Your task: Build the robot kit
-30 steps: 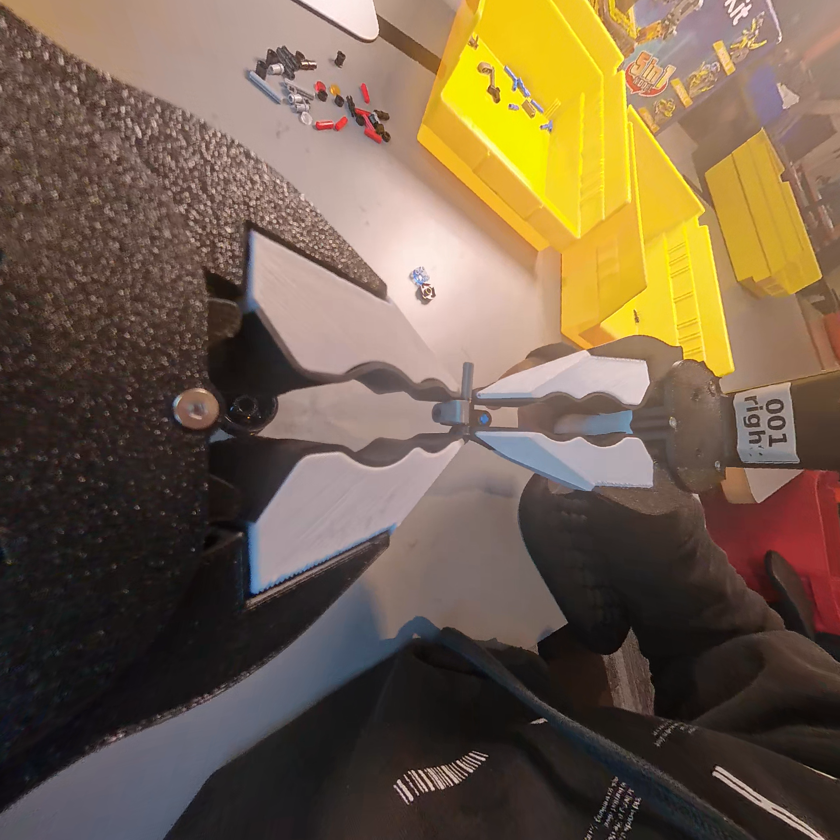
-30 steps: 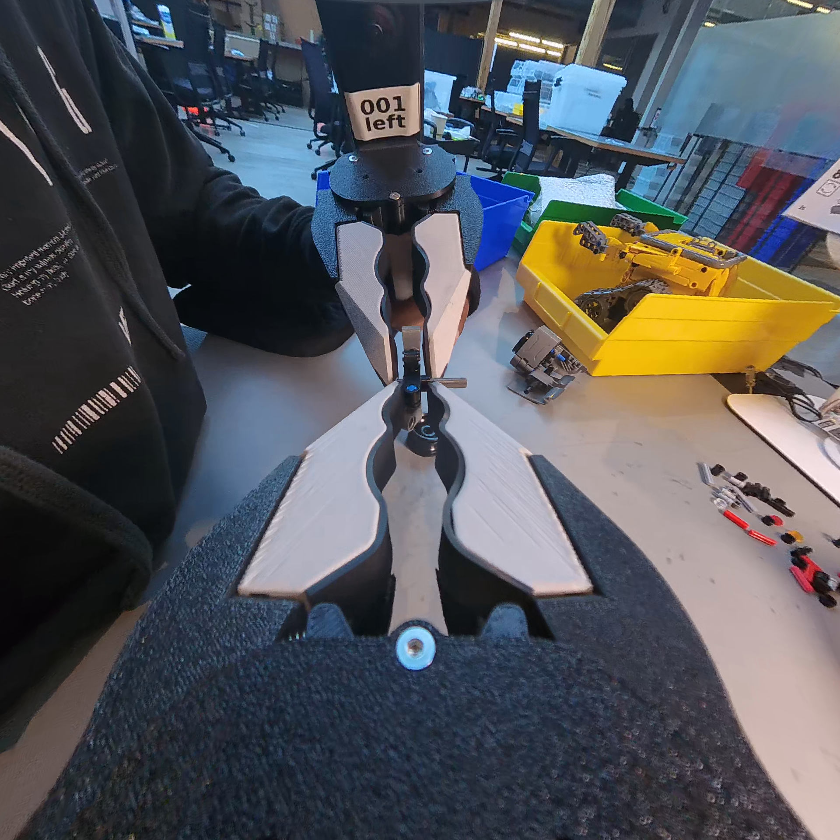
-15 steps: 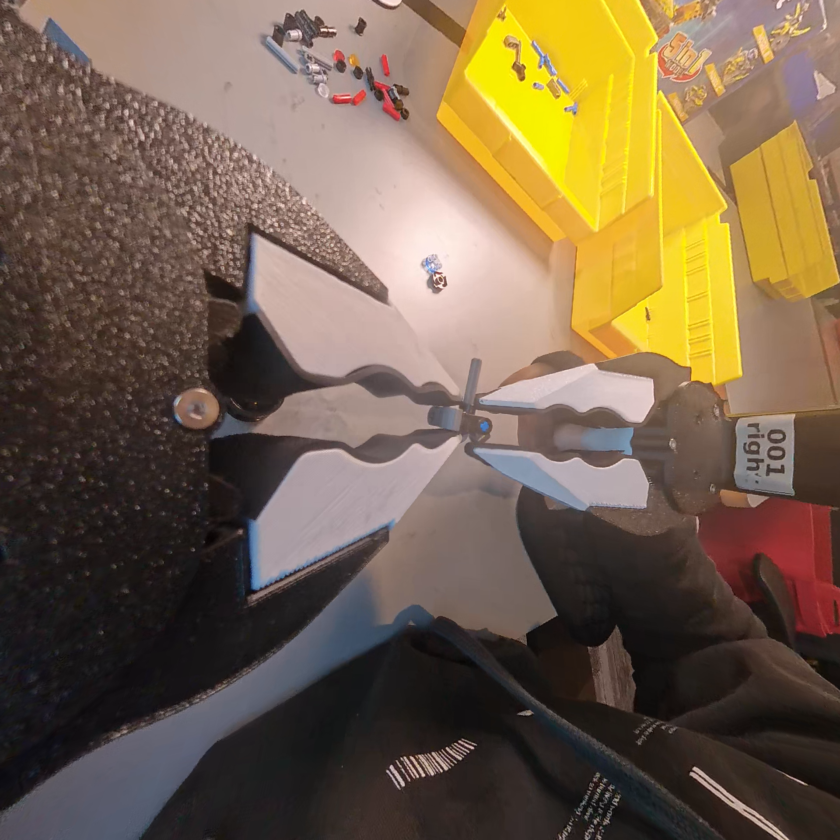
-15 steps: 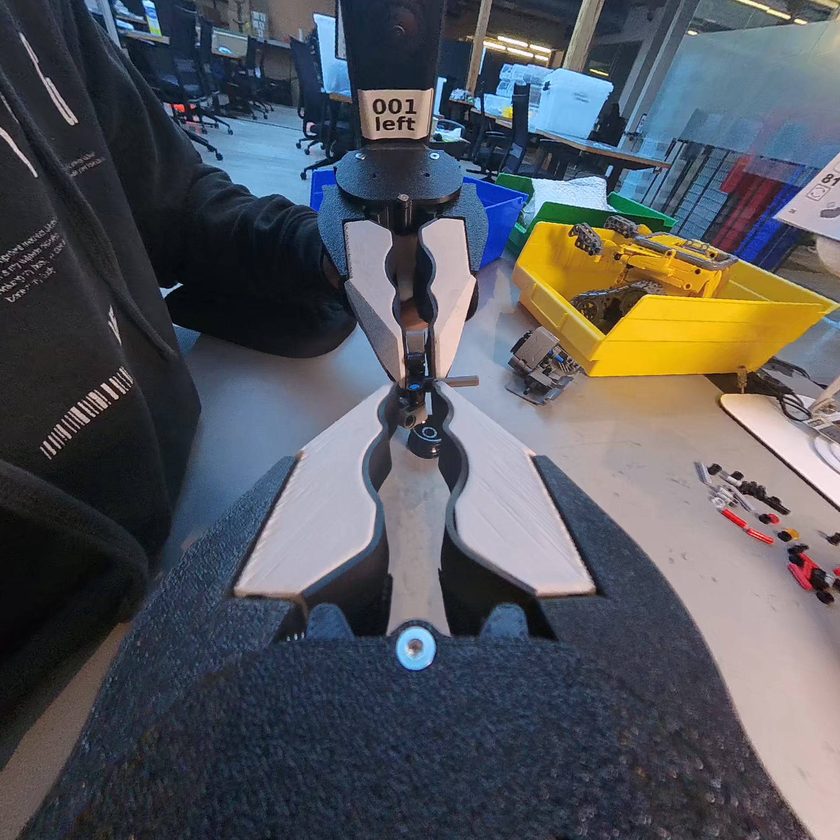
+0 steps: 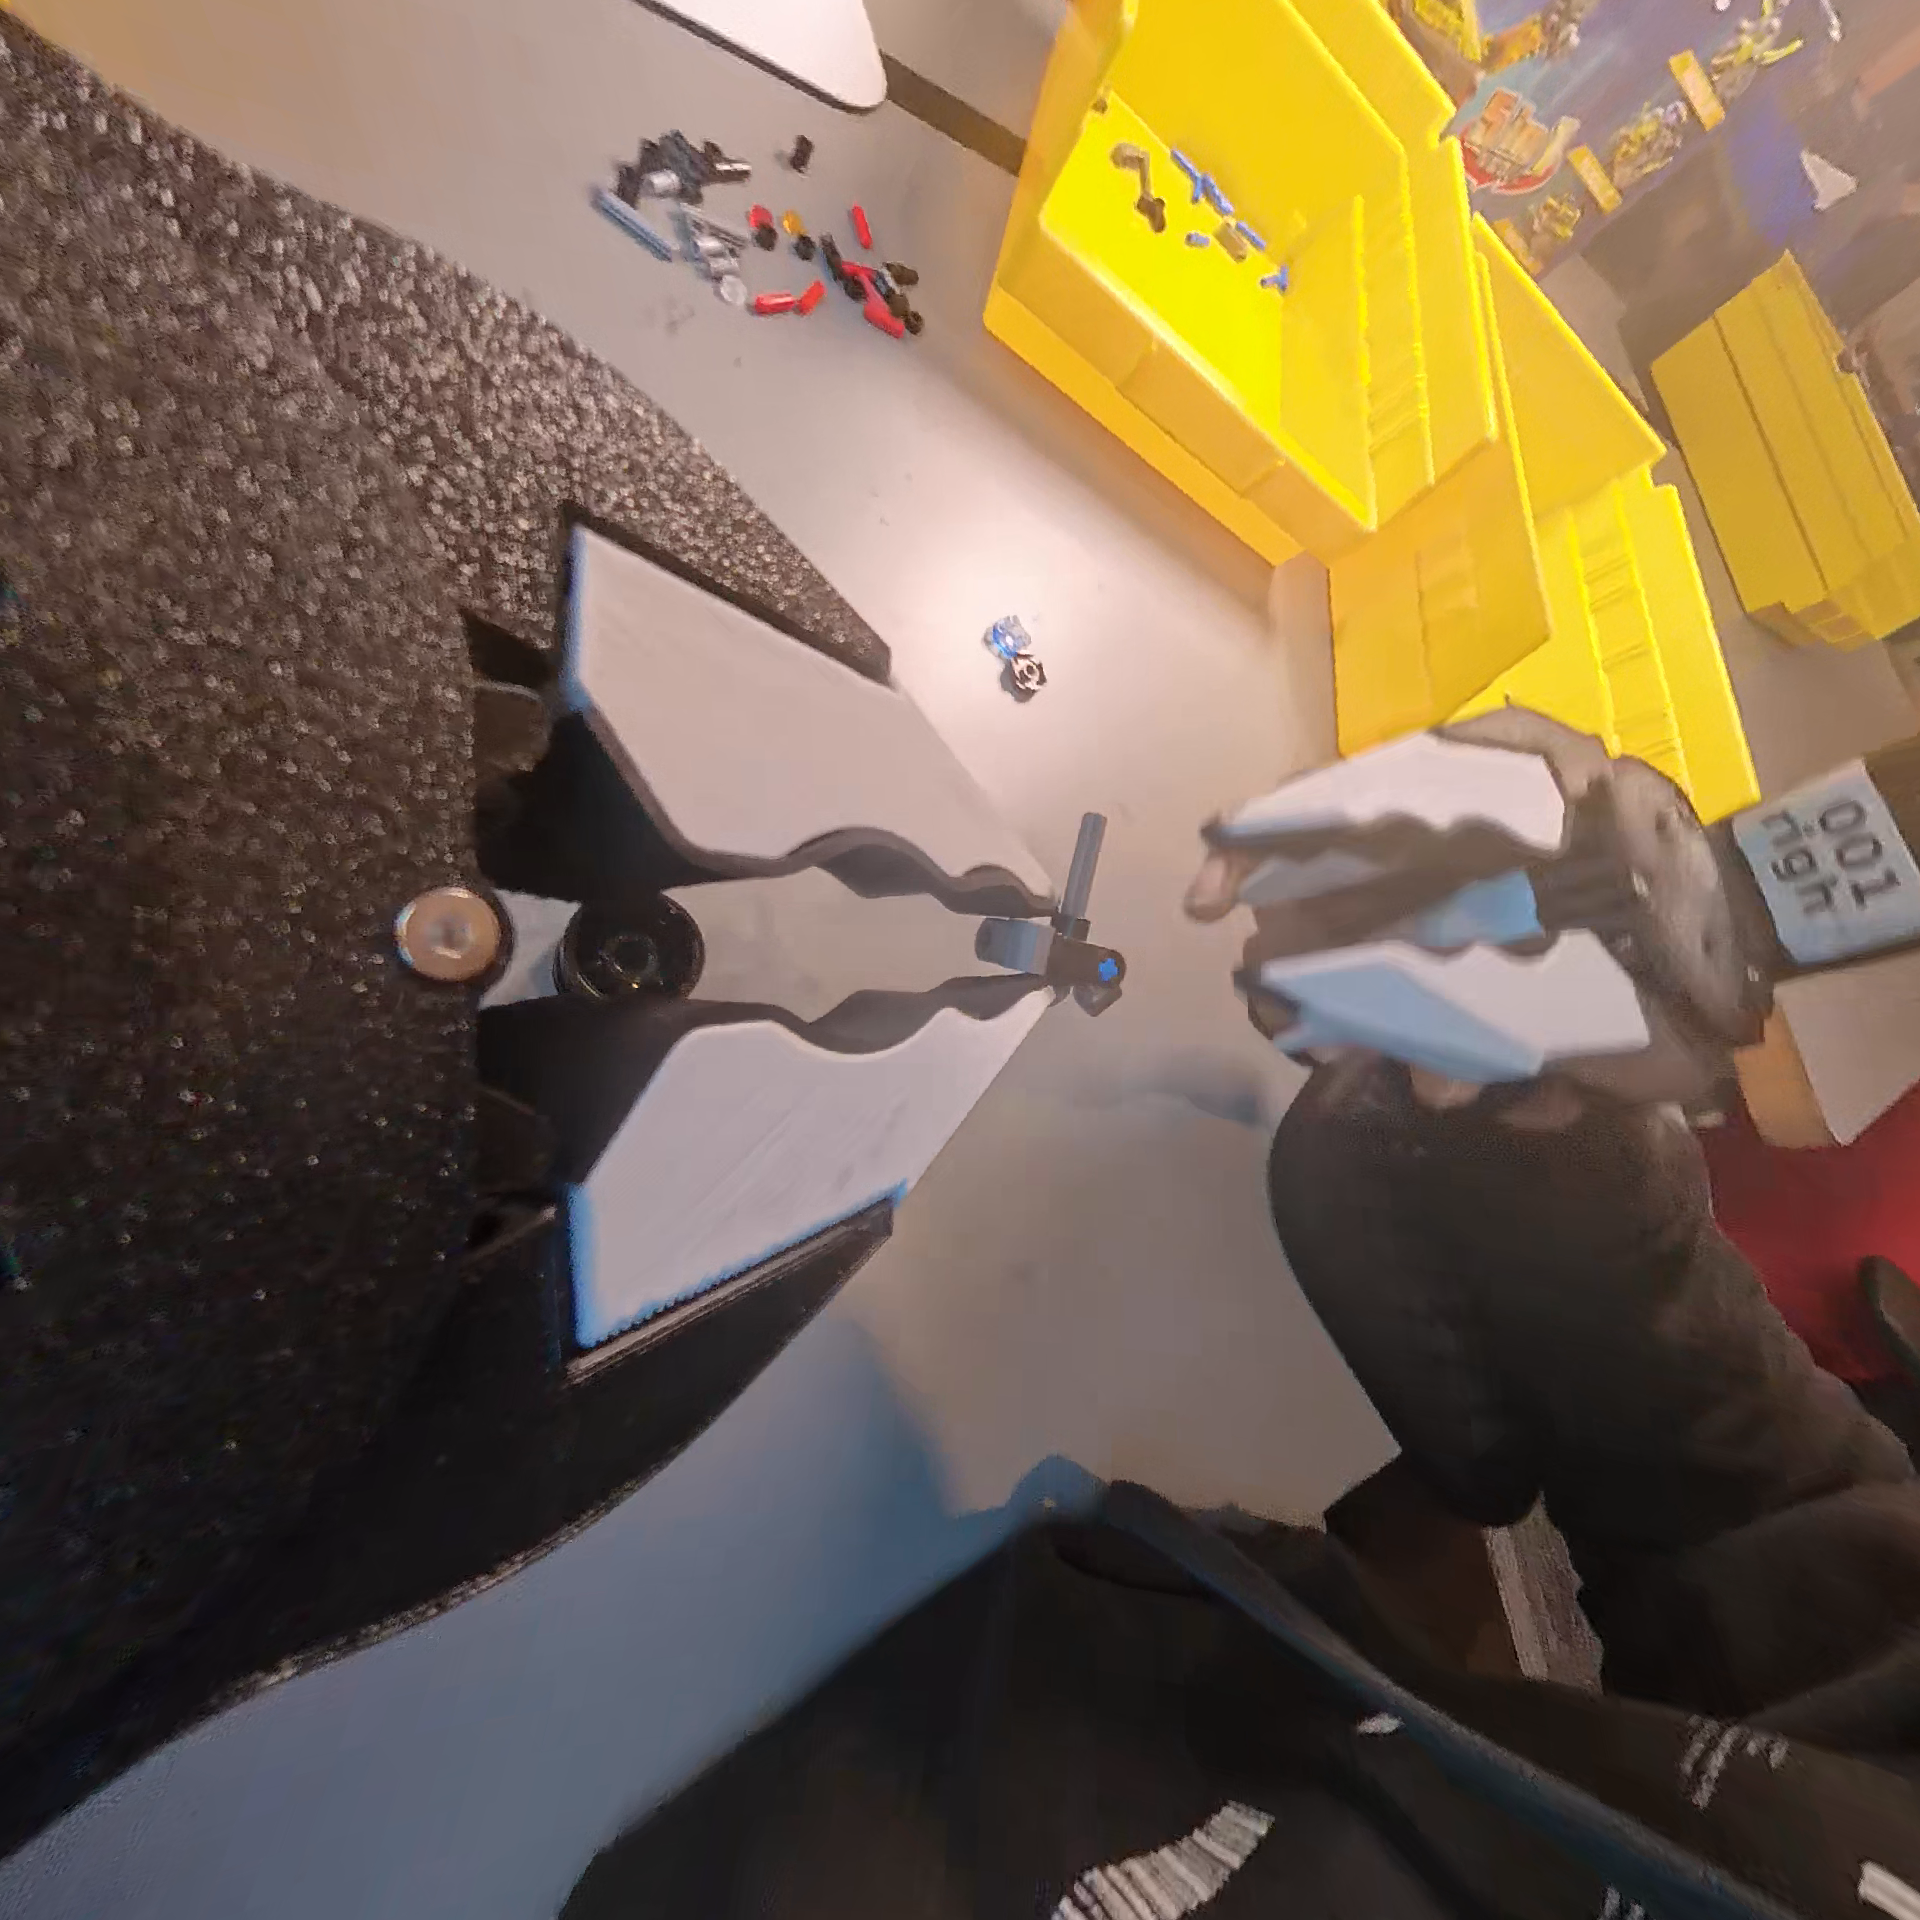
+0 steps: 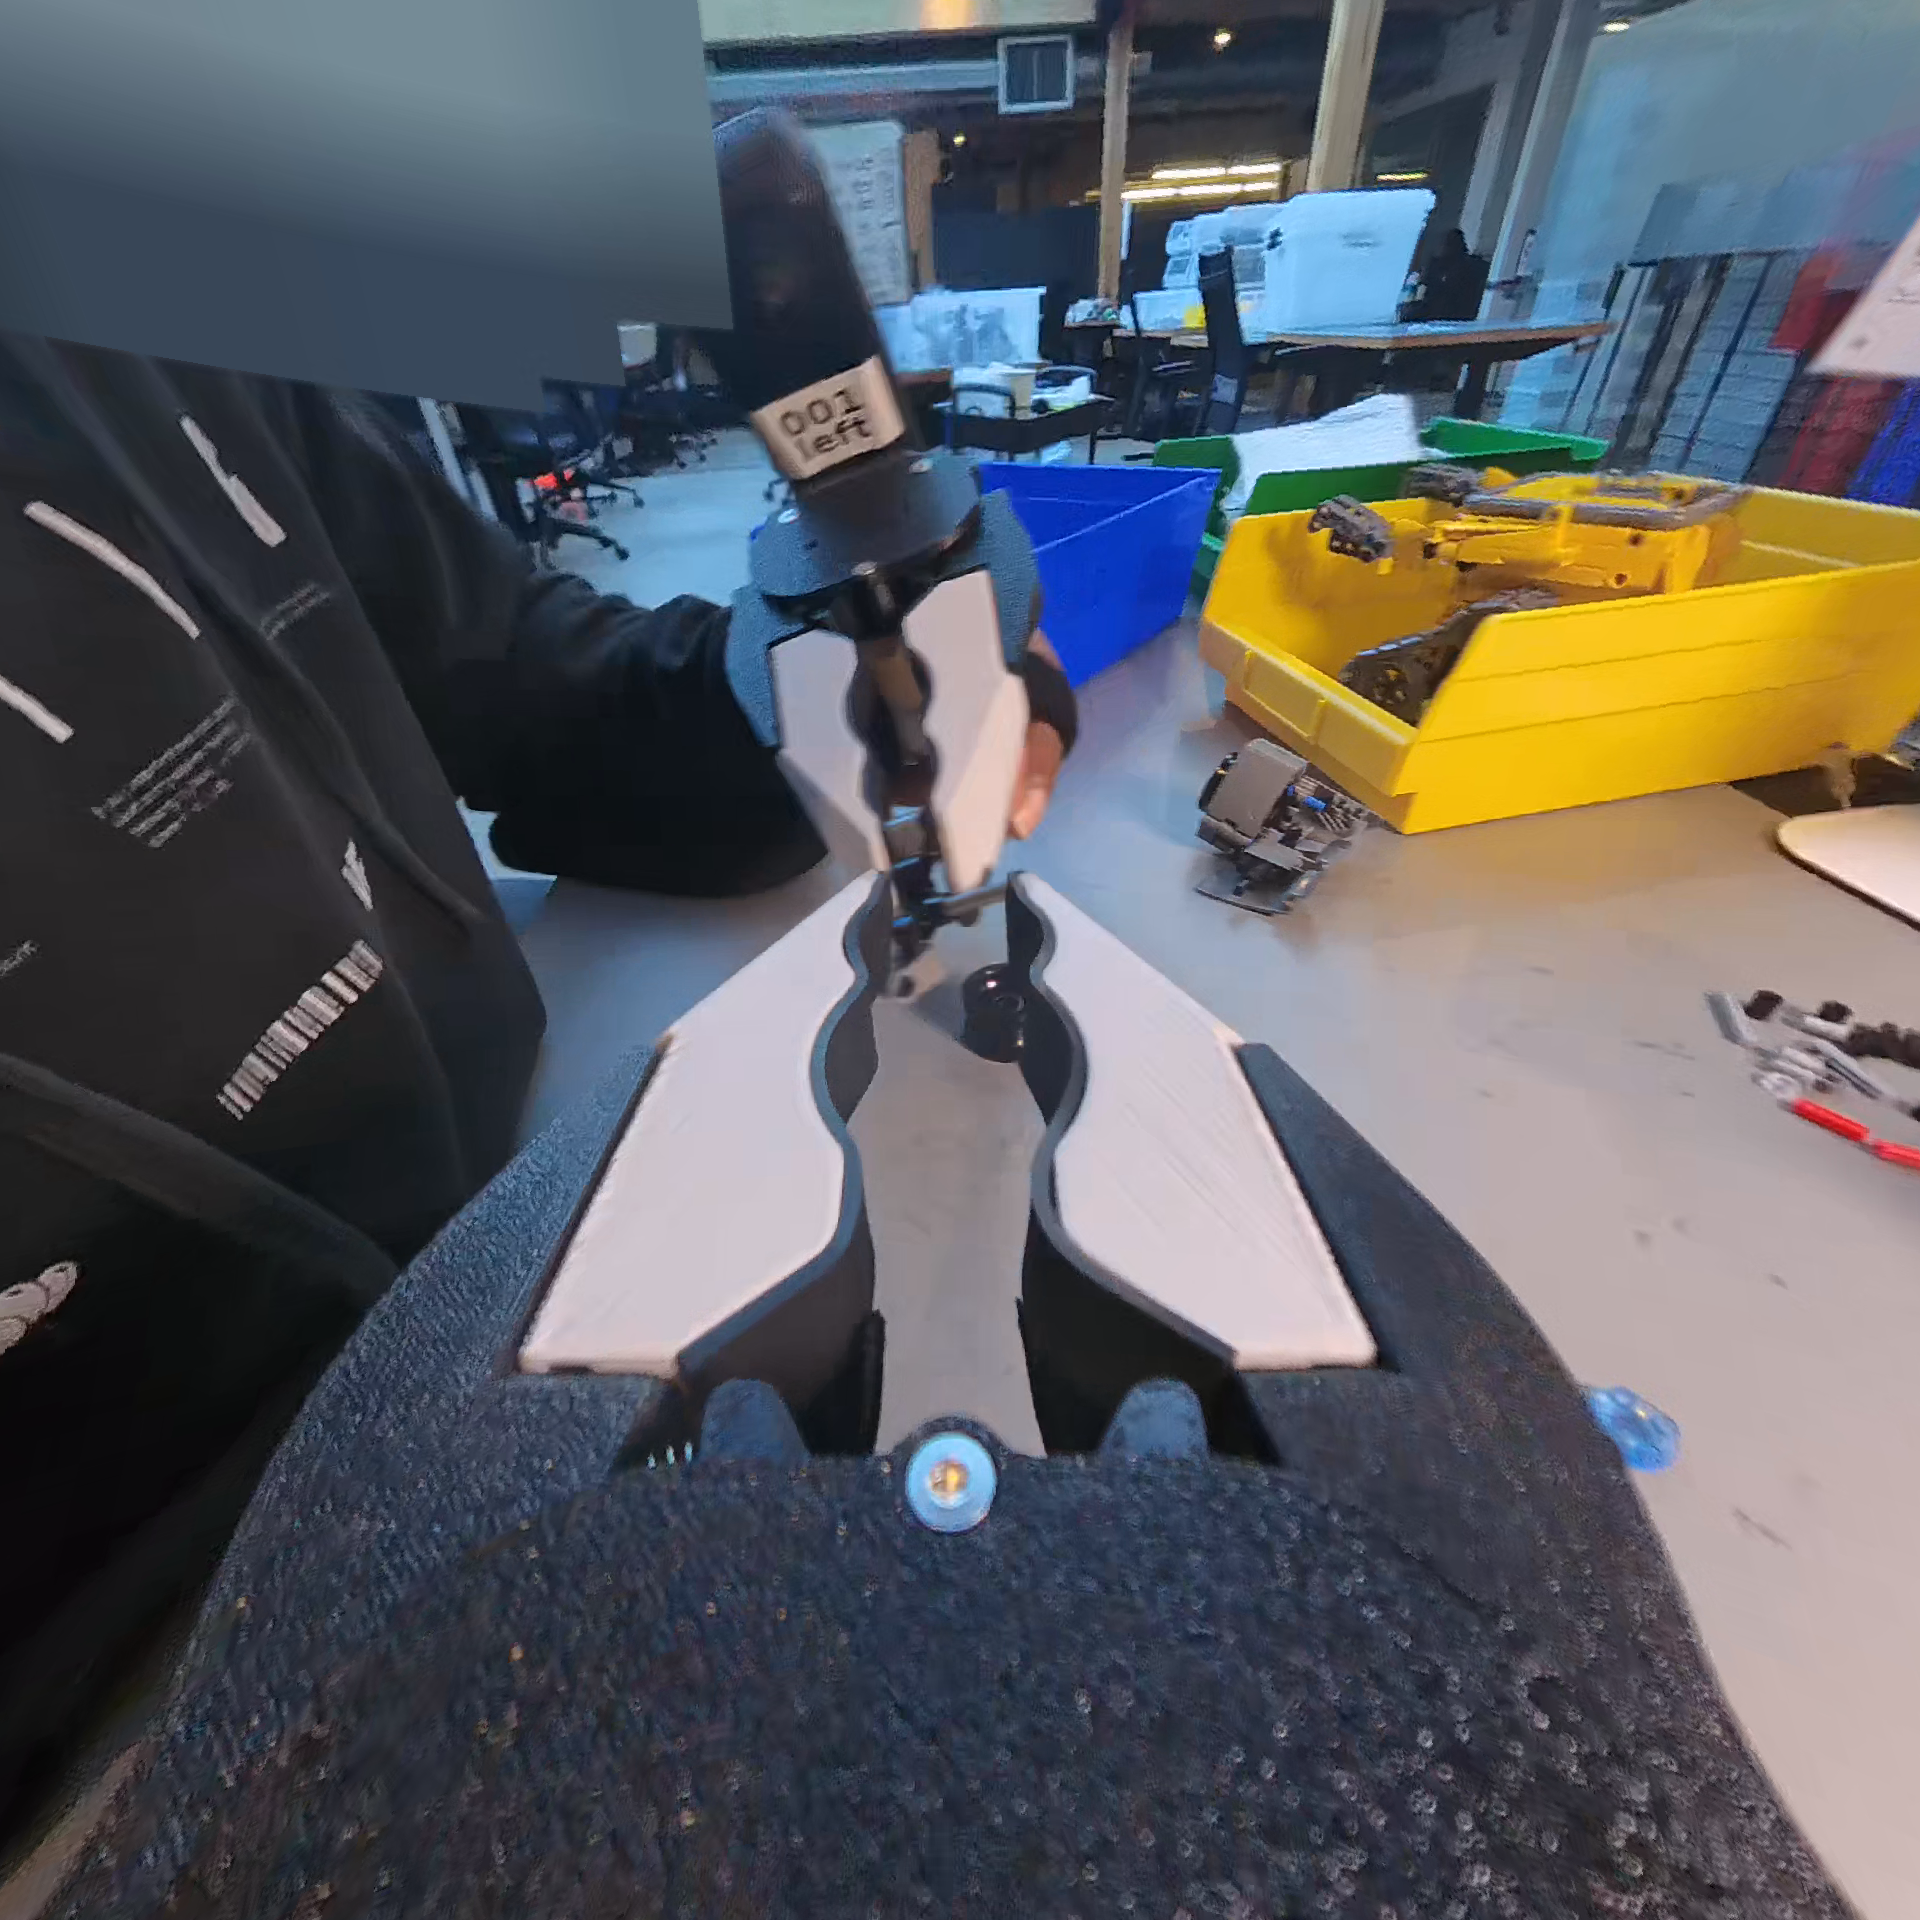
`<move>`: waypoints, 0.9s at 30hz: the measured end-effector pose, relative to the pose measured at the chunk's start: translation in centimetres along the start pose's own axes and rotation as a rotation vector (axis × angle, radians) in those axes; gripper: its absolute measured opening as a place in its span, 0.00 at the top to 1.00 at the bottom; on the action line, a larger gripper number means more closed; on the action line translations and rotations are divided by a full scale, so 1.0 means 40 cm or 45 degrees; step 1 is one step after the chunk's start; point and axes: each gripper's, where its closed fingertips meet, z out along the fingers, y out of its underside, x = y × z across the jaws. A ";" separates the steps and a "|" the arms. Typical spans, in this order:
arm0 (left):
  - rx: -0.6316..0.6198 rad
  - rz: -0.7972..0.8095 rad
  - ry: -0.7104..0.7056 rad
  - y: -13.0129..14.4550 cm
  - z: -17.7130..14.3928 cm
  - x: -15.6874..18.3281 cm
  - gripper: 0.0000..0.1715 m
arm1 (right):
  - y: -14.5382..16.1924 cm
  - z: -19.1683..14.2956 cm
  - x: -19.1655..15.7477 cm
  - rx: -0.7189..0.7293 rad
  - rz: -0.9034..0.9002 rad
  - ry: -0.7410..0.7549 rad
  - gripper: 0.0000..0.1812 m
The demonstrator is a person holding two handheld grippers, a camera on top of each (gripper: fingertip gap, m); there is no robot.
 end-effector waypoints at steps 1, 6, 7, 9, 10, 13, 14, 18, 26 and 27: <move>0.022 0.007 0.021 -0.005 0.002 0.010 0.94 | -0.001 -0.004 0.012 0.005 0.030 0.014 0.88; 0.050 0.069 0.061 -0.016 0.023 0.040 0.94 | 0.044 0.028 -0.004 -0.093 0.321 -0.102 0.85; 0.058 0.069 0.063 -0.019 0.023 0.043 0.94 | 0.049 0.031 -0.013 -0.101 0.354 -0.140 0.88; 0.061 0.068 0.054 -0.018 0.020 0.041 0.94 | 0.041 0.029 -0.027 -0.062 0.386 -0.188 0.95; 0.068 0.051 0.053 -0.017 0.017 0.038 0.94 | 0.036 0.028 -0.030 -0.043 0.415 -0.208 0.96; 0.141 -0.118 0.038 -0.017 0.001 0.009 0.93 | 0.014 0.026 -0.022 0.049 0.530 -0.223 0.98; 0.184 -0.194 0.043 -0.022 -0.007 -0.001 0.94 | 0.006 0.025 -0.015 0.091 0.574 -0.220 0.98; 0.331 -0.464 0.010 -0.034 -0.033 -0.056 0.95 | -0.047 0.001 0.027 0.358 0.836 -0.255 0.98; 0.438 -0.656 0.041 -0.072 -0.011 -0.075 0.88 | -0.079 -0.012 0.076 0.615 1.101 -0.296 0.98; 0.431 -0.649 0.030 -0.073 -0.006 -0.076 0.88 | -0.080 -0.007 0.074 0.620 1.108 -0.299 0.98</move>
